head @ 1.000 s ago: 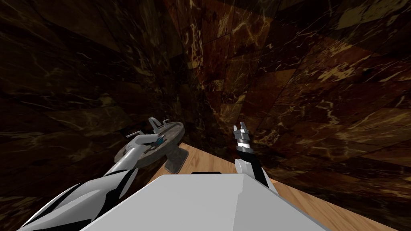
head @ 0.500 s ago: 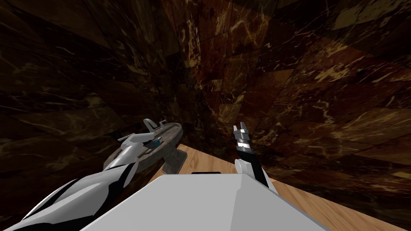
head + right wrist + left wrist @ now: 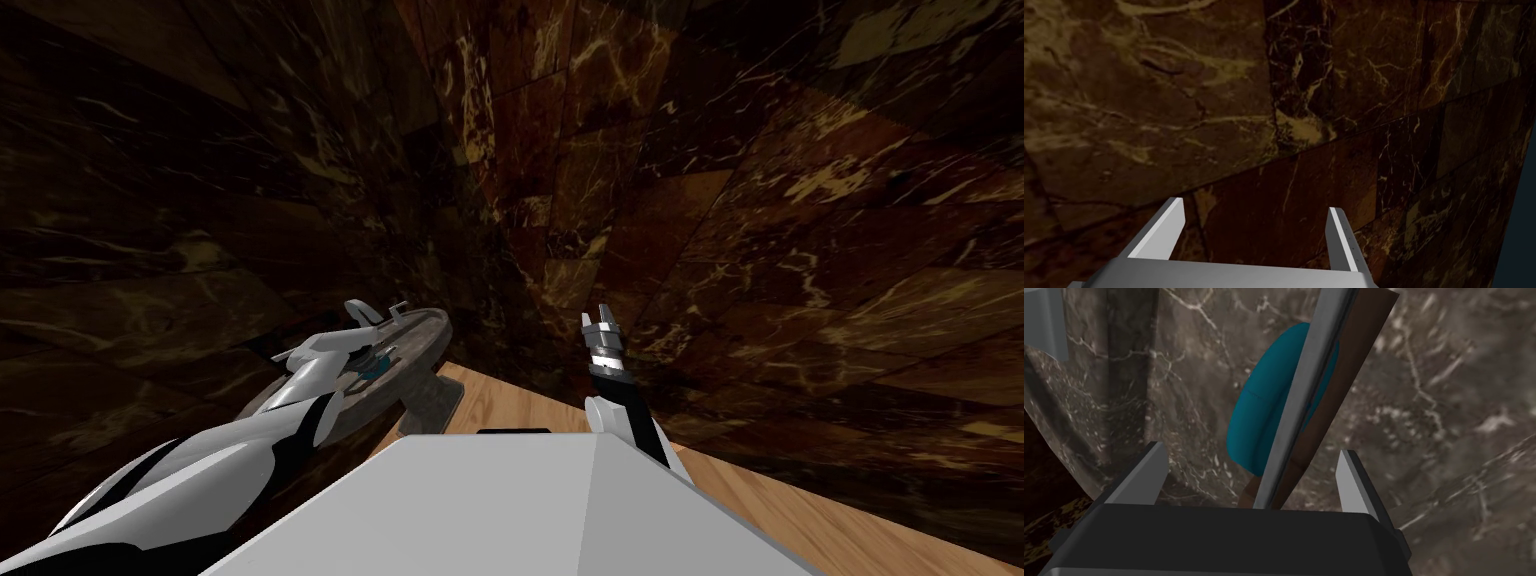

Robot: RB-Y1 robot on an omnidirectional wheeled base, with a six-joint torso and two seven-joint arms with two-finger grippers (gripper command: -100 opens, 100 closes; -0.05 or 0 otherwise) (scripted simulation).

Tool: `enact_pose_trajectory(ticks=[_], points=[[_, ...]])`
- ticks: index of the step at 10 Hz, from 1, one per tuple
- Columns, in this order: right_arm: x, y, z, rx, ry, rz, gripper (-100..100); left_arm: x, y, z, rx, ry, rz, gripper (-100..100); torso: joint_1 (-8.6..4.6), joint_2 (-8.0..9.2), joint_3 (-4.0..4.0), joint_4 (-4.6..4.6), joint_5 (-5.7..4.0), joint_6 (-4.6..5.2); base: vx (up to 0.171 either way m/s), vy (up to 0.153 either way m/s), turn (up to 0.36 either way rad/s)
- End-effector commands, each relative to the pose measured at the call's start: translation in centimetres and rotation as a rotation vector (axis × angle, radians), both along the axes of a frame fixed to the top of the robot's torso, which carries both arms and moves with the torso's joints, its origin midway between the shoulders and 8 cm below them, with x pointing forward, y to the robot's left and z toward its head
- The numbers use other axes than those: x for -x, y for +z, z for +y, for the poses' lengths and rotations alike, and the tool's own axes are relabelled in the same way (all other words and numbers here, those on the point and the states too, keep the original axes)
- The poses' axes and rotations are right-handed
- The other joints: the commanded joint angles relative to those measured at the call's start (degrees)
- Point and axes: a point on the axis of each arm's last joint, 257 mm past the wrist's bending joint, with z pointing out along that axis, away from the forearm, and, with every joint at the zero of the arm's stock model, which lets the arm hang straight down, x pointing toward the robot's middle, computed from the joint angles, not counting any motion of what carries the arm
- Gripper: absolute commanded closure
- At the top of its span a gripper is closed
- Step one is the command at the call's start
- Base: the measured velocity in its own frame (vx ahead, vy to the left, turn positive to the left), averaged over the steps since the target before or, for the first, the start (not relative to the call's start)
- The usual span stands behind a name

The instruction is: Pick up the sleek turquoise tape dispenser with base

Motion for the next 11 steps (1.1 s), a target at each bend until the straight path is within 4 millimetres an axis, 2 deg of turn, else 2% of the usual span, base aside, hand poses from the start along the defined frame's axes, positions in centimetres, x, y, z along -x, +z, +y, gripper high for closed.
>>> enact_pose_trajectory(ticks=[1,2,3,4,6,7,8,11], points=[[0.0,0.0,0.0,0.0,0.0,0.0,0,0.4,0.0,0.1,0.022,0.029,-0.001,-100,0.0,0.0,0.0,0.0,0.0,0.0,0.019,0.0,-0.021],[0.0,0.0,0.0,0.0,0.0,0.0,0,0.2,0.0,0.1,0.012,0.017,-0.001,-100,0.0,0.03,0.02,0.01,0.0,0.0,0.009,0.0,-0.005],[0.0,0.0,0.0,0.0,0.0,0.0,0,0.3,-0.1,0.1,0.014,0.019,0.0,0,0.0,0.07,0.04,0.01,0.0,0.0,0.0,0.0,0.0],[0.0,0.0,0.0,0.0,0.0,0.0,0,0.5,-1.1,-0.1,0.014,0.011,0.001,-100,0.0,0.1,0.06,0.02,0.0,0.0,0.032,0.021,0.045],[0.0,0.0,0.0,0.0,0.0,0.0,0,0.6,-2.2,-0.3,0.013,0.004,0.002,-100,0.14,-0.05,-0.03,-0.01,0.04,-0.01,0.059,0.036,0.044],[0.0,0.0,0.0,0.0,0.0,0.0,0,0.6,-1.9,-0.1,0.015,0.008,0.003,-100,0.15,-0.1,-0.06,-0.02,0.04,-0.01,0.027,0.015,0.004],[0.0,0.0,0.0,0.0,0.0,0.0,0,0.6,-1.9,-0.1,0.014,0.006,0.002,100,0.08,-0.02,-0.01,-0.01,0.03,0.0,0.0,0.0,0.0],[0.0,0.0,0.0,0.0,0.0,0.0,0,0.6,-1.9,-0.1,0.014,0.005,0.003,100,0.02,0.11,0.07,0.03,0.01,-0.02,0.0,0.0,0.0]])
